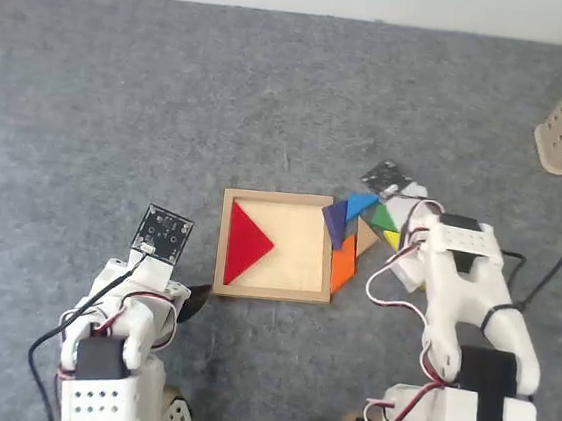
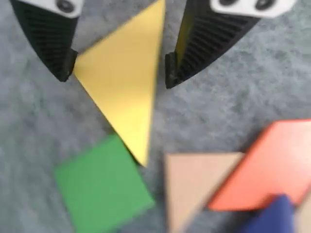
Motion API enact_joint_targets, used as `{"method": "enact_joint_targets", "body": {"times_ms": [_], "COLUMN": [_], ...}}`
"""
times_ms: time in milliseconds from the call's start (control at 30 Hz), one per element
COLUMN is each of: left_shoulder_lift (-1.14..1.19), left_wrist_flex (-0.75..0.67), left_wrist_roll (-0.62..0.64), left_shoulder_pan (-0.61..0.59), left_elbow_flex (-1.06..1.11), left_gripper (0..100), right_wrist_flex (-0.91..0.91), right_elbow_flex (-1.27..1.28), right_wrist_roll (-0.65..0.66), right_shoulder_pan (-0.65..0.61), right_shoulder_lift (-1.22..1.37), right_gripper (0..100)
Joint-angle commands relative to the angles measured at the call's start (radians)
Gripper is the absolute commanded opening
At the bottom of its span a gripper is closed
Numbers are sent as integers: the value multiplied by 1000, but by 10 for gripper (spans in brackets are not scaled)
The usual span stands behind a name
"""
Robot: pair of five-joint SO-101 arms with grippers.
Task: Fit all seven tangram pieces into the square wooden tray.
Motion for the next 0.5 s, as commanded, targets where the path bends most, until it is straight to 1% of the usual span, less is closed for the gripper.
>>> {"method": "enact_joint_targets", "body": {"times_ms": [0, 200, 333, 467], "left_shoulder_lift": [-14, -14, -14, -14], "left_wrist_flex": [0, 0, 0, 0], "left_wrist_roll": [-5, -5, -5, -5], "left_shoulder_pan": [5, 5, 5, 5], "left_elbow_flex": [-5, -5, -5, -5], "left_gripper": [353, 353, 353, 353], "right_wrist_flex": [-16, -15, -5, 84], "right_elbow_flex": [-43, -48, -86, -109], "right_wrist_roll": [25, 12, -83, -186], "right_shoulder_pan": [-27, -15, 13, 1], "right_shoulder_lift": [22, 44, 50, 48], "right_gripper": [307, 307, 307, 307]}}
